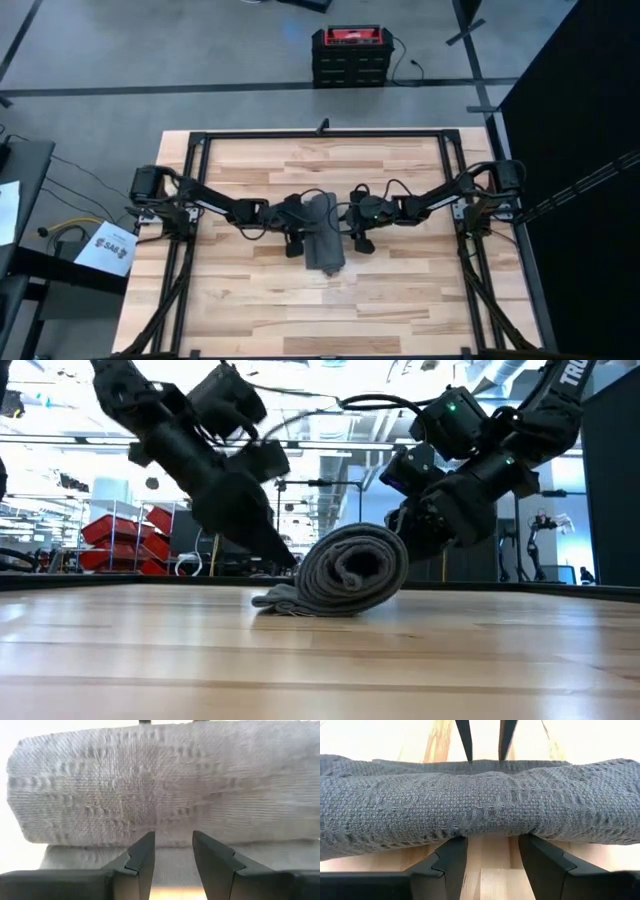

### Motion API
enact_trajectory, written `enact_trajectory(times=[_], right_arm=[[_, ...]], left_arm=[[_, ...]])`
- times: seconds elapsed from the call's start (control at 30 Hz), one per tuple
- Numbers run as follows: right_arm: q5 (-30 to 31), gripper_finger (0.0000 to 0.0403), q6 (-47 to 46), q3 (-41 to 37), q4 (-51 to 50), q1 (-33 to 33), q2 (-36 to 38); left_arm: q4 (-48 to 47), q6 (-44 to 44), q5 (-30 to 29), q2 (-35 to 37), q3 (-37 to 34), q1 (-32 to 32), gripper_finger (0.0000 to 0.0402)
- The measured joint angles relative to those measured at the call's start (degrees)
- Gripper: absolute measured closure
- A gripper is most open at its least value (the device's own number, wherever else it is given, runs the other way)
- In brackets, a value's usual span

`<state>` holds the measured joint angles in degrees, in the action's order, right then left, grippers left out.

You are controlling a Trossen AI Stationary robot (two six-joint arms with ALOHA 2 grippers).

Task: Roll towel
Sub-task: Roll the gray towel

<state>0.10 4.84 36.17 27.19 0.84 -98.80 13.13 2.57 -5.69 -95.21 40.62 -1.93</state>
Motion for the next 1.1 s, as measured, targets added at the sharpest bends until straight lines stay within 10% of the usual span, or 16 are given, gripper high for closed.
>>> enact_trajectory(times=[0.27, 0.47, 1.1], right_arm=[[-1.7, 0.0237, 10.8, 16.5, 5.5, 0.0, -5.0], [-1.6, 0.0237, 9.7, 21.8, -13.2, 0.5, -12.8], [-2.2, 0.0237, 2.2, 25.0, -6.0, 0.4, -17.2]], left_arm=[[-24.2, 9.6, -7.0, 22.4, 0.2, -7.4, 0.0283], [-25.3, 16.5, -29.2, 34.7, -7.6, -20.3, 0.0283], [-2.9, 25.2, -30.3, 22.9, -24.6, -19.0, 0.0283]])
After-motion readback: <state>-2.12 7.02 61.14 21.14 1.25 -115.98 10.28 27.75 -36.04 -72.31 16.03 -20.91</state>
